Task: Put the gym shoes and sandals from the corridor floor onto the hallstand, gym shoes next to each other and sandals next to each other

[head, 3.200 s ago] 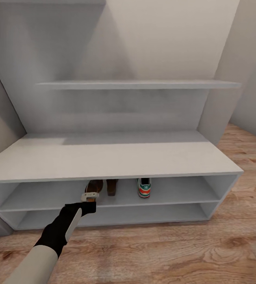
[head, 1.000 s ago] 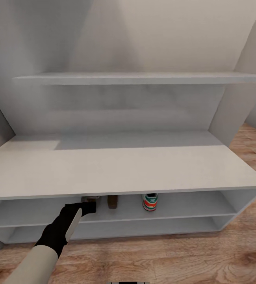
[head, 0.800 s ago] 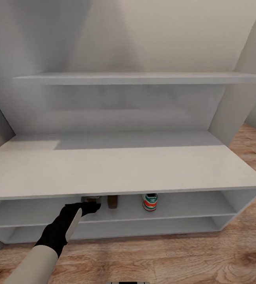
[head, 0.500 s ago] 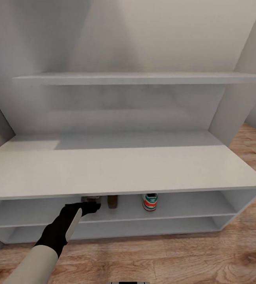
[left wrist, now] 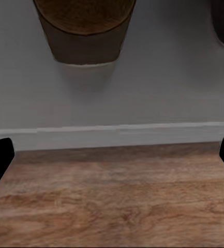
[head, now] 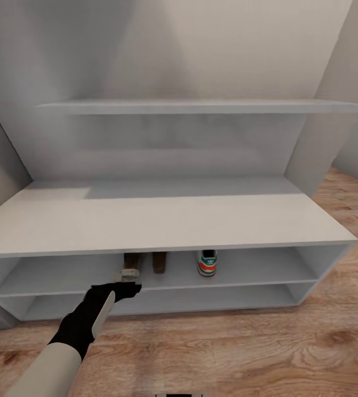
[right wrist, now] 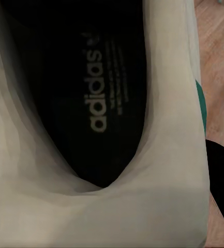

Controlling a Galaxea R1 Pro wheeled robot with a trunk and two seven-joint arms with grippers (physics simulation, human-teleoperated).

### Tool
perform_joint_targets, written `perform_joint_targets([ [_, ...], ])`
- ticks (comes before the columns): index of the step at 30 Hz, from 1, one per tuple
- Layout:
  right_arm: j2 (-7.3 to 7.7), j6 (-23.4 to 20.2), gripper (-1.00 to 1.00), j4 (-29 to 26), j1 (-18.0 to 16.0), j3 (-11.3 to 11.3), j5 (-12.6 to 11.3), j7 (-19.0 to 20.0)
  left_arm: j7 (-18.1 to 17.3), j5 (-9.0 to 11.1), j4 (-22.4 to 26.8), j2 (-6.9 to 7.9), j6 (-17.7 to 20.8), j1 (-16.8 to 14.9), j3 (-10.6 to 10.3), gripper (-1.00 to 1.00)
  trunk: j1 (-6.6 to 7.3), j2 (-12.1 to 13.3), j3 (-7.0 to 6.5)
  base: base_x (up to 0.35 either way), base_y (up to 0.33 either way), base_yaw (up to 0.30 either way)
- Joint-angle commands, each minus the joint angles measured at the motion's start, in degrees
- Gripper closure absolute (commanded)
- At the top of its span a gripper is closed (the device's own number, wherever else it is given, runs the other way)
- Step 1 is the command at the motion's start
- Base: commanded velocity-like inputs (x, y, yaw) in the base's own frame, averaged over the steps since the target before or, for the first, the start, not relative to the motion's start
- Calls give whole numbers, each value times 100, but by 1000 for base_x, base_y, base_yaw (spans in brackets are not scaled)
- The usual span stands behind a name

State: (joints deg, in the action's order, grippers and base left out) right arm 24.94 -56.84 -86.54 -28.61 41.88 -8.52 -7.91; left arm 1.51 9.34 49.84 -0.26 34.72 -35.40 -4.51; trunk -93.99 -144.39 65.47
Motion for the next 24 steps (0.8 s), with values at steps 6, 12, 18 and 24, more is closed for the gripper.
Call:
perform_joint_targets([
  [6, 2, -20, 100, 1, -4, 9, -44, -53, 8, 36, 6, 0, -9, 0, -13, -100, 5, -2, 5, -339, 0, 0],
  [12, 2, -15, 100, 6, -4, 13, -44, -53, 7, 33, 7, 0, -176, 6, -15, -100, 5, -2, 5, -339, 0, 0],
  [18, 2, -12, 100, 5, -4, 14, -44, -53, -6, 53, 17, -5, -1161, 34, -15, -100, 5, -2, 5, -339, 0, 0],
  [24, 2, -12, 100, -1, -4, 12, -38, -53, -34, 73, 11, -1, -1790, 42, -11, -100, 5, -2, 5, -251, 0, 0],
])
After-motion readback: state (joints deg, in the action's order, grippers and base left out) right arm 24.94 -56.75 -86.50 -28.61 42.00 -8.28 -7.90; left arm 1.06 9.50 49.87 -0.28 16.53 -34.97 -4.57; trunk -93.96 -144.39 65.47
